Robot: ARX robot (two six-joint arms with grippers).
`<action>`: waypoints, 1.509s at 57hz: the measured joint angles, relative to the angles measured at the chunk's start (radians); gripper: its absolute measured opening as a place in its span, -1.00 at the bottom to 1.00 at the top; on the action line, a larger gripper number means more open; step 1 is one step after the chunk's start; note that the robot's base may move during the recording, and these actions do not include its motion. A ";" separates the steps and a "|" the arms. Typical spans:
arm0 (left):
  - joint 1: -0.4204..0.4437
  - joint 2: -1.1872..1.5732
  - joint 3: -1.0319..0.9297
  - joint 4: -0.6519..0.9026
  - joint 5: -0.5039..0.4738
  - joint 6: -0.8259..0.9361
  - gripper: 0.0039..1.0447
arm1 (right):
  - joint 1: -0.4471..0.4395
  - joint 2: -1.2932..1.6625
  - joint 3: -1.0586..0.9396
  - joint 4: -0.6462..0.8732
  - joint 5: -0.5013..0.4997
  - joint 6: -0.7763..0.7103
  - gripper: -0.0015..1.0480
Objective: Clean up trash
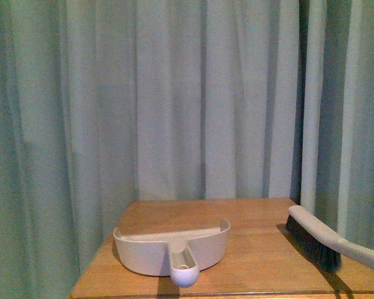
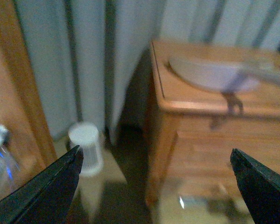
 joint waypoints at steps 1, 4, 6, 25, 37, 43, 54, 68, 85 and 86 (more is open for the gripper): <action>-0.001 0.020 0.005 0.005 0.005 -0.001 0.86 | 0.000 0.000 0.000 0.000 0.000 0.000 0.86; -0.019 0.153 0.049 0.060 -0.002 0.015 0.86 | 0.000 0.000 0.000 0.000 0.001 0.000 0.86; -0.032 0.220 0.080 0.089 -0.023 0.035 0.86 | 0.000 0.000 0.000 0.000 0.000 0.000 0.86; -0.256 0.985 0.750 0.012 -0.306 0.357 0.86 | 0.000 0.000 0.000 0.000 0.000 0.000 0.86; -0.454 1.291 1.230 -0.283 -0.415 0.256 0.86 | 0.000 0.000 0.000 0.000 0.000 0.000 0.86; -0.501 1.419 1.392 -0.372 -0.453 0.153 0.86 | 0.000 0.000 0.000 0.000 0.000 0.000 0.86; -0.558 1.587 1.564 -0.462 -0.501 0.020 0.86 | 0.000 0.000 0.000 0.000 0.000 0.000 0.86; -0.597 1.680 1.596 -0.517 -0.518 -0.106 0.86 | 0.000 0.000 0.000 0.000 0.000 0.000 0.86; -0.623 1.729 1.604 -0.577 -0.539 -0.231 0.86 | 0.000 0.000 0.000 0.000 0.000 0.000 0.86; -0.625 1.733 1.604 -0.578 -0.539 -0.237 0.86 | 0.000 0.000 0.000 0.000 0.000 0.000 0.86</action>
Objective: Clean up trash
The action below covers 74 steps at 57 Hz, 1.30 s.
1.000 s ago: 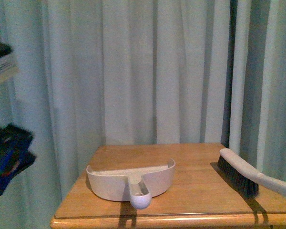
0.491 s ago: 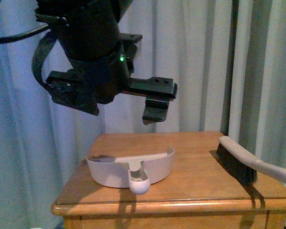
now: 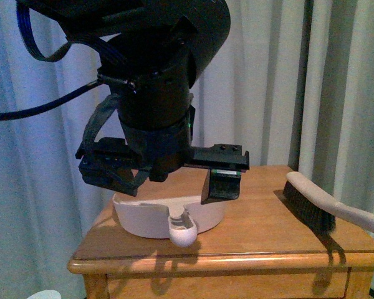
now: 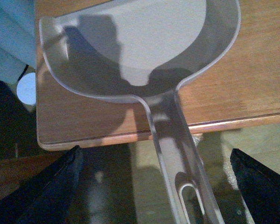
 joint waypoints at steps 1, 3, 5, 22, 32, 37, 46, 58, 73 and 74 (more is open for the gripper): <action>-0.001 0.004 0.000 0.000 -0.002 -0.006 0.86 | 0.000 0.000 0.000 0.000 0.000 0.000 0.86; -0.004 0.009 0.002 0.000 -0.004 -0.012 0.86 | 0.000 0.000 0.000 0.000 0.000 0.000 0.86; -0.006 0.014 0.002 0.000 -0.006 -0.018 0.86 | 0.000 0.000 0.000 0.000 0.000 0.000 0.86; -0.008 0.051 0.001 0.032 -0.021 -0.038 0.86 | 0.000 0.000 0.000 0.000 0.000 0.000 0.86; -0.008 0.068 -0.005 0.060 -0.027 -0.034 0.86 | 0.000 0.000 0.000 0.000 0.000 0.000 0.86; -0.006 0.074 -0.019 0.072 -0.028 -0.031 0.86 | 0.000 0.000 0.000 0.000 0.000 0.000 0.86; -0.002 0.076 -0.051 0.098 -0.028 -0.022 0.86 | 0.000 0.000 0.000 0.000 0.000 0.000 0.86; -0.002 0.079 -0.068 0.117 -0.024 -0.014 0.86 | 0.000 0.000 0.000 0.000 0.000 0.000 0.86; -0.002 0.082 -0.089 0.137 -0.025 -0.004 0.86 | 0.000 0.000 0.000 0.000 0.000 0.000 0.86; -0.002 0.082 -0.091 0.137 -0.025 -0.002 0.86 | 0.000 0.000 0.000 0.000 0.000 0.000 0.86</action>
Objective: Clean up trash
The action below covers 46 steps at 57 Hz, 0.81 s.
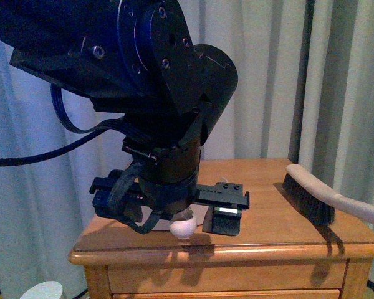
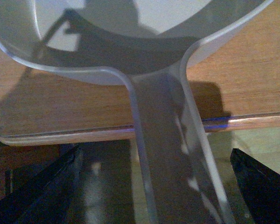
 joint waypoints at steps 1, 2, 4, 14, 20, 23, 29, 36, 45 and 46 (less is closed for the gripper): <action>0.000 0.000 -0.003 0.000 0.000 0.003 0.86 | 0.000 0.000 0.000 0.000 0.000 0.000 0.86; 0.000 0.000 -0.004 0.002 0.000 0.003 0.86 | 0.000 0.000 0.000 0.000 0.000 0.000 0.86; 0.000 0.000 -0.011 0.009 0.000 0.007 0.86 | 0.000 0.000 0.000 0.000 0.000 0.000 0.86; 0.000 0.000 -0.021 0.022 -0.008 0.029 0.49 | 0.000 0.000 0.000 0.000 0.000 0.000 0.86; 0.000 0.000 -0.021 0.050 -0.007 0.049 0.14 | 0.000 0.000 0.000 0.000 0.000 0.000 0.86; 0.000 0.000 -0.023 0.061 -0.007 0.056 0.01 | 0.000 0.000 0.000 0.000 0.000 0.000 0.86; 0.000 0.000 -0.036 0.082 -0.013 0.065 -0.30 | 0.000 0.000 0.000 0.000 0.000 0.000 0.86; 0.003 -0.001 -0.056 0.111 -0.004 0.087 -0.47 | 0.000 0.000 0.000 0.000 0.000 0.000 0.86; 0.003 -0.029 -0.098 0.169 -0.003 0.124 -0.48 | 0.000 0.000 0.000 0.000 0.000 0.000 0.86; 0.003 -0.031 -0.101 0.173 -0.003 0.127 -0.48 | 0.000 0.000 0.000 0.000 0.000 0.000 0.86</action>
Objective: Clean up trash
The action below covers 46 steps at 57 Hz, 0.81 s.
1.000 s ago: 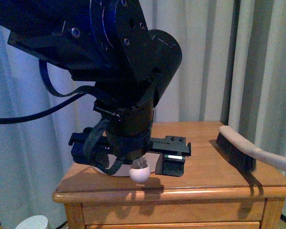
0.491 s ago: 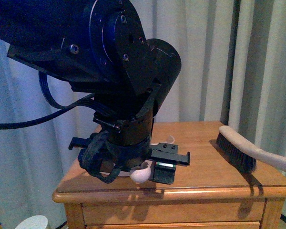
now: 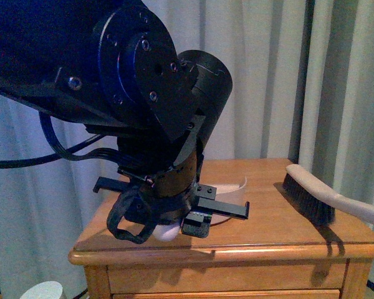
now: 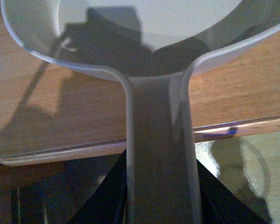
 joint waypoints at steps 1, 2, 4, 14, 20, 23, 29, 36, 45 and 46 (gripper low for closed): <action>0.000 -0.005 -0.006 0.011 -0.002 0.008 -0.48 | 0.000 0.000 0.000 0.000 0.000 0.000 0.86; 0.000 -0.010 -0.011 0.021 -0.005 0.014 -0.48 | 0.000 0.000 0.000 0.000 0.000 0.000 0.86; 0.000 -0.023 -0.027 0.051 -0.010 0.035 -0.48 | 0.000 0.000 0.000 0.000 0.000 0.000 0.86; -0.002 -0.114 -0.111 0.242 -0.033 0.156 -0.48 | 0.000 0.000 0.000 0.000 0.000 0.000 0.86; -0.005 -0.218 -0.207 0.430 -0.041 0.272 -0.48 | 0.000 0.000 0.000 0.000 0.000 0.000 0.86; -0.005 -0.266 -0.250 0.509 -0.039 0.323 -0.48 | 0.000 0.000 0.000 0.000 0.000 0.000 0.86; 0.006 -0.466 -0.404 0.698 0.014 0.420 -0.48 | 0.000 0.000 0.000 0.000 0.000 0.000 0.86; 0.051 -0.729 -0.607 0.808 0.071 0.451 -0.48 | 0.000 0.000 0.000 0.000 0.000 0.000 0.86; 0.138 -1.017 -0.821 0.843 0.199 0.436 -0.48 | 0.000 0.000 0.000 0.000 0.000 0.000 0.86; 0.153 -1.047 -0.841 0.843 0.217 0.431 -0.48 | 0.000 0.000 0.000 0.000 0.000 0.000 0.86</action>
